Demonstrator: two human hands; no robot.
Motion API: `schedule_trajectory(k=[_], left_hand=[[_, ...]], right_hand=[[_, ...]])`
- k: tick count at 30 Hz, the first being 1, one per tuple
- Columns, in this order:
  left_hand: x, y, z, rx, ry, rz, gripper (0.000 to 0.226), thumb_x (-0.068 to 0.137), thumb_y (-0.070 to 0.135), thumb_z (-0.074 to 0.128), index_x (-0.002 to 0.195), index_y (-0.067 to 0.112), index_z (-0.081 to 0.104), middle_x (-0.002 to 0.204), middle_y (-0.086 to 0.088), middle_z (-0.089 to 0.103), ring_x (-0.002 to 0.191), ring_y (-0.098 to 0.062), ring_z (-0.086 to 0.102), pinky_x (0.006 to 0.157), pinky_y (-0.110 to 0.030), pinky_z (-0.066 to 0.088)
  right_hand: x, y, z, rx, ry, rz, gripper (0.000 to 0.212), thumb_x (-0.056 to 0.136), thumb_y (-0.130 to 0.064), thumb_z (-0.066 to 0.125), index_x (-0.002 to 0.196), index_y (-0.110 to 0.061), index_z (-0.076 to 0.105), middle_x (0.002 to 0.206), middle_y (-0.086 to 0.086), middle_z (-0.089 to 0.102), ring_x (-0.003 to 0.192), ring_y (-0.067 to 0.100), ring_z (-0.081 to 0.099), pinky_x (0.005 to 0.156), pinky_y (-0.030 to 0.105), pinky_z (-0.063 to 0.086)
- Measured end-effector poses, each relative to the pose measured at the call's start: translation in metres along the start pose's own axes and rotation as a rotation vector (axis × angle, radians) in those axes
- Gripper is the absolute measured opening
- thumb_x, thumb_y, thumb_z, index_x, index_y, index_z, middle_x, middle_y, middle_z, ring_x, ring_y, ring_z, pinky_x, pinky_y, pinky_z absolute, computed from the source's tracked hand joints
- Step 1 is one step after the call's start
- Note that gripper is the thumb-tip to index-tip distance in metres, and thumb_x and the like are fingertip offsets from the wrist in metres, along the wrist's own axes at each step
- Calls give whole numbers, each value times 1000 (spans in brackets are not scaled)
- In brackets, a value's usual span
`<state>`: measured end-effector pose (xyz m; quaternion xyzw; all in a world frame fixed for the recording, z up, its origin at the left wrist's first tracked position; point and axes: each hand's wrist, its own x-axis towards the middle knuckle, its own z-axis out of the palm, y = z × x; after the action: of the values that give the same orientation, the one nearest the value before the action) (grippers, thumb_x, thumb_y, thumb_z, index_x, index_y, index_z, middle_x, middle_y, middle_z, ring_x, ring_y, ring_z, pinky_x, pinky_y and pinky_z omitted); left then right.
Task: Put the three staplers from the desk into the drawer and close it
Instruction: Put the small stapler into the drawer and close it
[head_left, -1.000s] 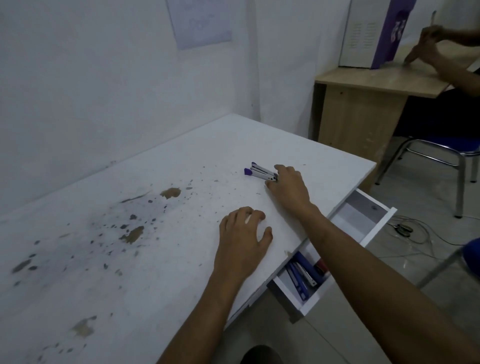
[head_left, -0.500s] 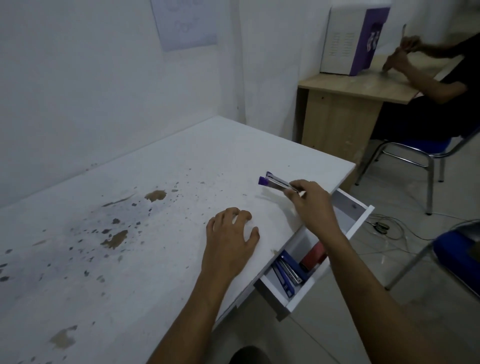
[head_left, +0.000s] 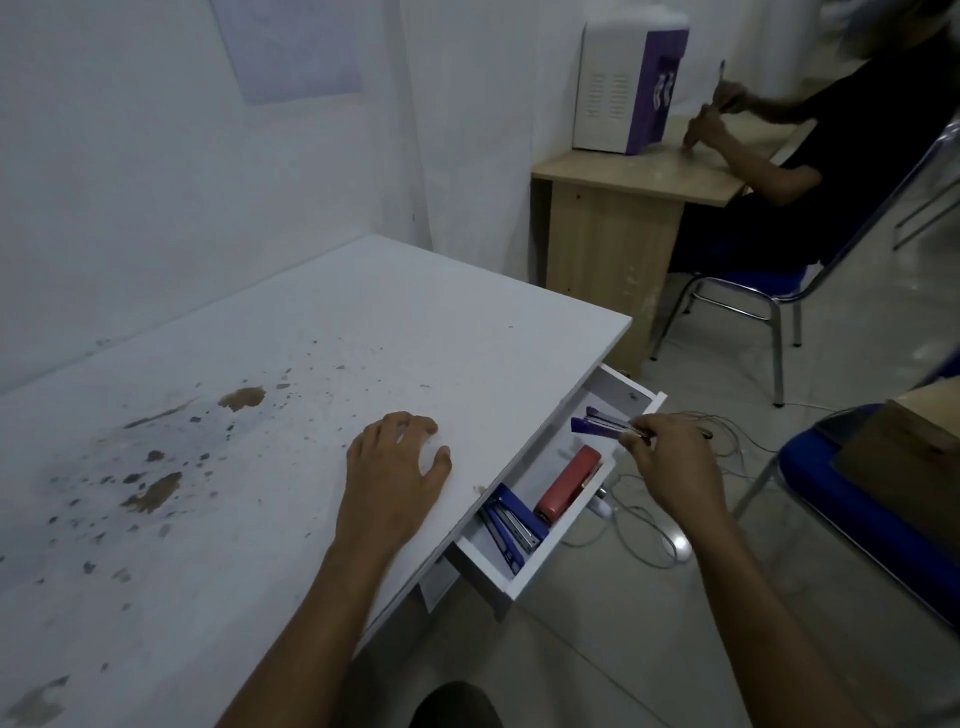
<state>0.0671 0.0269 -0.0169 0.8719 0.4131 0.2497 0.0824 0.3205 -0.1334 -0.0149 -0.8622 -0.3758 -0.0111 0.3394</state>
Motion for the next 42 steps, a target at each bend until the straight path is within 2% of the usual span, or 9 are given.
schedule_trajectory(k=[4,9,13,16,20,26,32,39,42], left_hand=[[0,1,-3,-1,2,5,33,85,43,51,112,25,54,121,-2,58,110,-20,51,97,-41,42],[1,1,-1,11,1,1,39,83,49,45,112,26,54,121,-2,58,109,-19,52,96,-41,43],[2,1,-2,20,2,-8,41,82,51,44,112,25,55,122,-3,59,110,-21,53,97,-42,43],[3,2,-2,15,0,-6,41,82,50,44,112,24,55,121,-3,59,110,-21,53,96,-42,43],[3,1,-2,15,-13,-10,39,83,48,46,113,24,55,122,-4,59,110,-22,52,97,-42,42],[3,4,-5,8,-9,-3,34,85,42,53,113,22,55,121,-6,59,109,-24,53,96,-42,41],[1,5,-6,16,-17,-6,34,85,40,54,113,20,55,121,-7,59,108,-24,53,95,-41,42],[2,8,-6,24,-27,-5,32,85,38,55,111,21,55,119,-7,59,107,-24,52,94,-41,42],[3,9,-7,28,-26,-5,32,85,38,55,112,20,55,119,-7,59,106,-24,52,93,-41,43]], right_hand=[[28,-2,18,-175,-42,-38,17,86,-28,60,89,-16,72,84,7,70,73,24,62,61,32,48],[50,-10,36,-369,-108,-45,21,83,-35,64,95,-20,72,97,7,69,99,29,58,83,41,46],[47,-9,39,-401,-144,-47,25,85,-39,62,102,-23,71,109,7,66,109,29,55,87,42,42],[37,0,34,-293,-31,-67,27,85,-37,61,107,-23,69,108,4,68,102,28,59,84,43,48],[2,13,25,94,116,-16,19,90,-28,56,104,-21,67,93,-2,64,93,18,57,78,35,46],[-54,32,44,549,-59,272,19,93,-23,52,107,-18,64,98,-3,64,95,16,59,69,18,40],[-87,24,63,792,-198,460,27,90,-42,53,109,-25,62,99,-1,65,92,17,60,72,27,47],[-82,23,66,870,-114,520,19,87,-35,61,97,-20,69,90,2,69,86,18,64,79,30,51],[-76,24,63,842,-88,481,28,89,-29,58,106,-10,68,91,4,68,78,14,61,72,24,48]])
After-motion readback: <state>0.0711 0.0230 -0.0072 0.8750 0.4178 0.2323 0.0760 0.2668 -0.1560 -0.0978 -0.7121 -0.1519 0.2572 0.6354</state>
